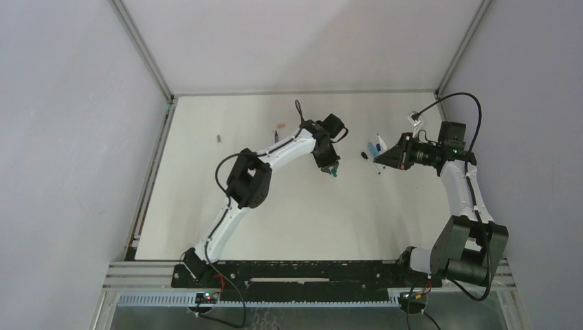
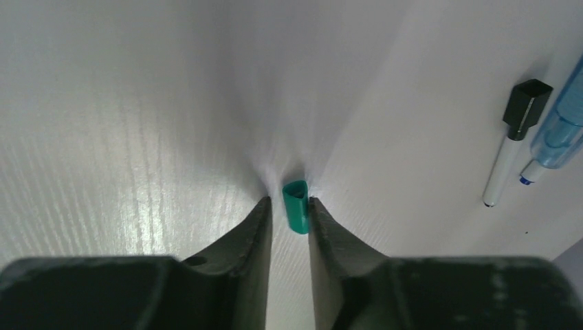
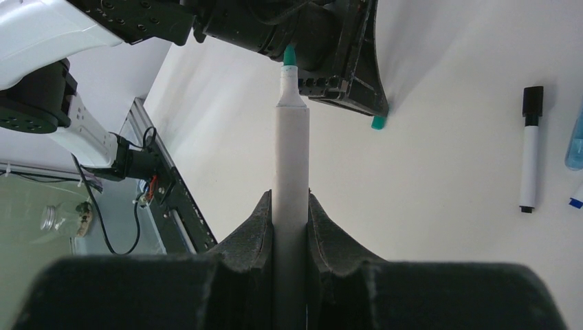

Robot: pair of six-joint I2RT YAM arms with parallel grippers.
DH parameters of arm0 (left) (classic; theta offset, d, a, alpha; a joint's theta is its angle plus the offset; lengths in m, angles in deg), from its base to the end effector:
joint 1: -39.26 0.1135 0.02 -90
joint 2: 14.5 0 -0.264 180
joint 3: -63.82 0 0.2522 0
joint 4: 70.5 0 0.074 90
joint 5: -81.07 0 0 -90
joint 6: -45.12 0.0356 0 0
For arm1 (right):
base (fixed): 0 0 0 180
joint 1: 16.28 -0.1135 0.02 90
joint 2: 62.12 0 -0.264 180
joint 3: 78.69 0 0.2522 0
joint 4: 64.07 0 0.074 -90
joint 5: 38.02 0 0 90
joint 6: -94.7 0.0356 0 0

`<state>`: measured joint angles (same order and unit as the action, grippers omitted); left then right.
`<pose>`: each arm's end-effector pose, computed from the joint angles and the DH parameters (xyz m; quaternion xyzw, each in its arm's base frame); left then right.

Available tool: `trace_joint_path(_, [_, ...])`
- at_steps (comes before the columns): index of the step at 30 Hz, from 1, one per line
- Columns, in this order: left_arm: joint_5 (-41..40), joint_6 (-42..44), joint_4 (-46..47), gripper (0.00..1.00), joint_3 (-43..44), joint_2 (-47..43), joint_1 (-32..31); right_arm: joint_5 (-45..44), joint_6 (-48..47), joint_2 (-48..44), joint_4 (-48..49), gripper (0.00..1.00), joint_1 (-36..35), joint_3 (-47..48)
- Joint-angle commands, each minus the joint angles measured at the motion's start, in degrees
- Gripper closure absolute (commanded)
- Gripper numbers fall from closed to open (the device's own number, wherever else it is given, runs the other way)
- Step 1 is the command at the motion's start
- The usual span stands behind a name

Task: Insert the pens into the pen caps
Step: Move the pen cap to the center of the board.

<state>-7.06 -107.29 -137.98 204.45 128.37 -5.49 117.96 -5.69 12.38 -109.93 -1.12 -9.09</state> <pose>0.3688 -0.3672 0.1602 -0.1482 0.9730 -0.1512 0.0916 0.2563 -0.0357 0.2778 -0.1498 0.7970 0.4379 0.3881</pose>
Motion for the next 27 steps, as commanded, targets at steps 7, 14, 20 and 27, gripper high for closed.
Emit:
trace_joint_path(7, [-0.86, 3.09, -5.66, 0.79, 3.82, 1.93, -0.10, 2.34, -0.43, 0.47, 1.77, 1.00, 0.72, 0.00])
trace_joint_path(14, [-5.22, 20.73, -7.13, 0.85, -6.51, -4.42, 0.34, 3.59, -0.29, 0.61, 1.66, 1.00, 0.75, 0.00])
trace_joint_path(20, [-0.57, 42.93, 4.01, 0.82, -31.06, -19.64, 0.45, 4.03, -0.44, 0.57, 1.60, 1.00, 0.75, 0.05])
trace_joint_path(27, [-0.37, 68.88, 10.47, 0.76, -51.65, -31.25, 0.05, 4.50, -0.36, 0.82, 1.54, 1.00, 0.75, 0.03])
